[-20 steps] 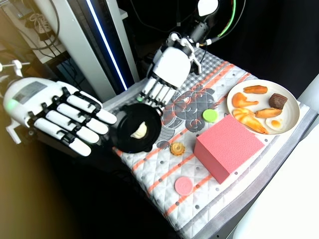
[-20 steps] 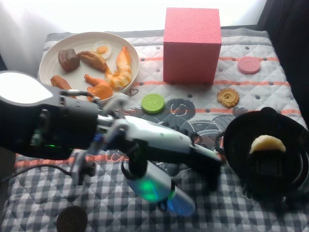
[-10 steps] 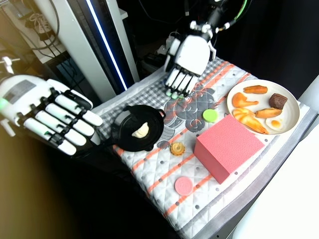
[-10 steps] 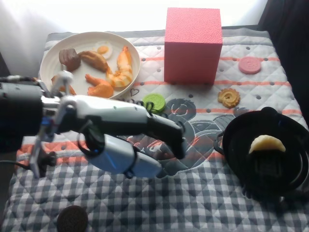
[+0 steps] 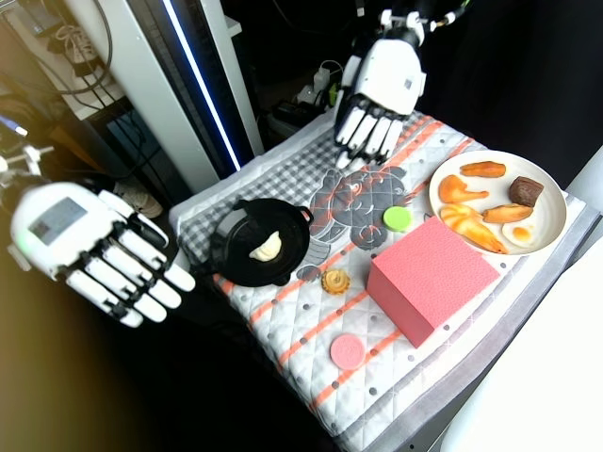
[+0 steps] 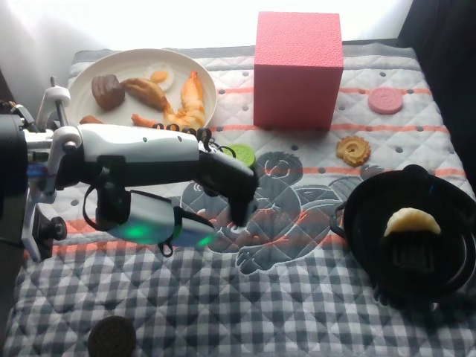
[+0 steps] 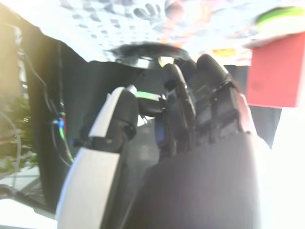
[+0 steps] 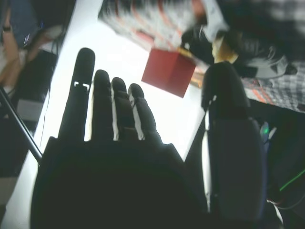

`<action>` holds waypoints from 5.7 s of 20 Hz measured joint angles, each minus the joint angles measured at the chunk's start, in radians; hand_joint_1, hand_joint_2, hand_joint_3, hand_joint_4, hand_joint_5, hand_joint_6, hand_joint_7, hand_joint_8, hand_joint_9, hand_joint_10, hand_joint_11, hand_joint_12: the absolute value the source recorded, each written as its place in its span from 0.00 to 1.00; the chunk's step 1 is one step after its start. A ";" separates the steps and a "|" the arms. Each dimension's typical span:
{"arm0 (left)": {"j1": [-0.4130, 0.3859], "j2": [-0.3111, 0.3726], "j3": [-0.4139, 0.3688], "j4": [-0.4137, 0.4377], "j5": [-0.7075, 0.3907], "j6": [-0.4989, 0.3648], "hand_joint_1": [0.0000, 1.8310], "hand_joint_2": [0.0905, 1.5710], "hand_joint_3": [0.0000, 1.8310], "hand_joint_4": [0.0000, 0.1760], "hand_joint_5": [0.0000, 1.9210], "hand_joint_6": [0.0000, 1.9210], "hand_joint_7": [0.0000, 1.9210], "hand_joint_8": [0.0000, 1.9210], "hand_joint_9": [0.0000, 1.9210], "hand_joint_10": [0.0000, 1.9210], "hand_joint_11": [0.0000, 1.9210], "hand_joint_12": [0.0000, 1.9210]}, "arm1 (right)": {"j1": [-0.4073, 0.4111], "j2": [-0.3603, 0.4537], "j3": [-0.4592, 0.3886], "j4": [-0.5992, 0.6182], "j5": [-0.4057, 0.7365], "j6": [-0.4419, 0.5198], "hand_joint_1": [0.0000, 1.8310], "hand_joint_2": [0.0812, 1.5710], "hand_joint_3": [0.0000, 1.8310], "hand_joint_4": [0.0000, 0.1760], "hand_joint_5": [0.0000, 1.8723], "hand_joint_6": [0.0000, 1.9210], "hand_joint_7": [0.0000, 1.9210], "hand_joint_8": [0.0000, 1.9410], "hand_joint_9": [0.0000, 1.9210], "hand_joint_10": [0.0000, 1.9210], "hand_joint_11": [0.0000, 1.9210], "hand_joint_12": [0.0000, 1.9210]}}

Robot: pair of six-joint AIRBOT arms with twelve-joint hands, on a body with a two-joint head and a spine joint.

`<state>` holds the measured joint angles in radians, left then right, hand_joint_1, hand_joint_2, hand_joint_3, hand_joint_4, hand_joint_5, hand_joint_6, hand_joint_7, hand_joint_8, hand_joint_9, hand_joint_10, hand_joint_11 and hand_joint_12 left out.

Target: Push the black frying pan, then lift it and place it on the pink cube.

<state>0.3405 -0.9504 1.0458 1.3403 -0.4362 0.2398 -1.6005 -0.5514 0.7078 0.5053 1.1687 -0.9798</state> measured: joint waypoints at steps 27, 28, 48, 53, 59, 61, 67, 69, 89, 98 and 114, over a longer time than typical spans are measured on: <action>0.044 0.040 -0.013 -0.224 0.009 0.172 0.63 0.90 0.00 0.00 0.16 0.48 0.26 0.01 0.13 0.31 0.00 0.69 | 0.338 -0.298 0.241 0.062 -0.399 -0.159 0.79 0.84 0.02 0.00 0.83 1.00 0.88 1.00 0.89 1.00 0.88 1.00; 0.048 0.041 -0.013 -0.230 0.009 0.180 0.64 0.90 0.00 0.00 0.17 0.48 0.27 0.01 0.14 0.31 0.00 0.69 | 0.327 -0.290 0.226 0.050 -0.364 -0.146 0.77 0.85 0.02 0.00 0.82 1.00 0.87 1.00 0.88 1.00 0.88 1.00; 0.089 0.045 -0.013 -0.373 0.021 0.284 0.62 0.89 0.00 0.00 0.18 0.50 0.29 0.01 0.12 0.39 0.00 0.79 | 0.155 -0.227 0.112 -0.033 0.188 0.037 0.71 0.84 0.01 0.00 0.77 1.00 0.84 1.00 0.88 1.00 0.91 1.00; 0.095 0.050 -0.013 -0.391 0.018 0.299 0.61 0.85 0.00 0.00 0.18 0.49 0.29 0.01 0.11 0.38 0.00 0.76 | 0.153 -0.205 0.100 -0.054 0.264 0.037 0.75 0.84 0.00 0.00 0.75 1.00 0.83 1.00 0.87 1.00 0.89 1.00; 0.100 0.051 -0.013 -0.407 0.018 0.306 0.60 0.83 0.00 0.00 0.18 0.48 0.27 0.00 0.10 0.36 0.00 0.70 | 0.222 -0.174 0.103 -0.084 0.289 0.036 0.74 0.83 0.00 0.00 0.75 1.00 0.83 1.00 0.87 1.00 0.88 1.00; 0.101 0.051 -0.013 -0.411 0.019 0.310 0.59 0.82 0.00 0.00 0.16 0.49 0.26 0.00 0.10 0.35 0.00 0.67 | 0.249 -0.163 0.109 -0.084 0.294 0.035 0.74 0.83 0.00 0.00 0.73 1.00 0.84 1.00 0.90 1.00 0.92 1.00; 0.113 0.051 -0.014 -0.433 0.021 0.325 0.58 0.87 0.00 0.00 0.16 0.47 0.26 0.00 0.08 0.35 0.00 0.67 | 0.364 -0.154 0.147 -0.098 0.297 0.026 0.74 0.82 0.00 0.00 0.68 1.00 0.81 1.00 0.89 1.00 0.91 1.00; 0.113 0.051 -0.014 -0.436 0.020 0.325 0.56 0.84 0.00 0.00 0.15 0.47 0.25 0.00 0.08 0.35 0.00 0.66 | 0.401 -0.155 0.158 -0.099 0.276 0.019 0.73 0.82 0.00 0.00 0.68 1.00 0.82 1.00 0.90 1.00 0.92 1.00; 0.147 0.053 -0.007 -0.488 -0.016 0.356 0.50 0.90 0.00 0.00 0.15 0.51 0.25 0.01 0.08 0.38 0.00 0.67 | 0.907 -0.476 0.575 -0.129 -0.308 -0.046 0.71 0.84 0.01 0.00 0.76 1.00 0.80 1.00 0.85 1.00 0.87 1.00; 0.149 0.043 0.005 -0.492 -0.037 0.358 0.55 0.84 0.00 0.00 0.20 0.42 0.28 0.01 0.10 0.33 0.00 0.60 | 0.913 -0.559 0.678 -0.083 -0.418 -0.045 0.54 0.90 0.02 0.00 0.74 1.00 0.83 1.00 0.88 1.00 0.89 1.00; 0.165 0.043 0.004 -0.541 -0.050 0.368 0.52 0.90 0.01 0.00 0.19 0.46 0.29 0.01 0.11 0.39 0.00 0.74 | 0.913 -0.418 0.473 -0.056 -0.473 -0.262 0.28 0.59 0.00 0.88 0.00 0.00 0.00 0.00 0.00 0.00 0.00 0.00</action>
<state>0.5053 -0.9070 1.0500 0.7994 -0.4866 0.6079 -0.6876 -0.9691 1.1812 0.4488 0.6952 -1.2415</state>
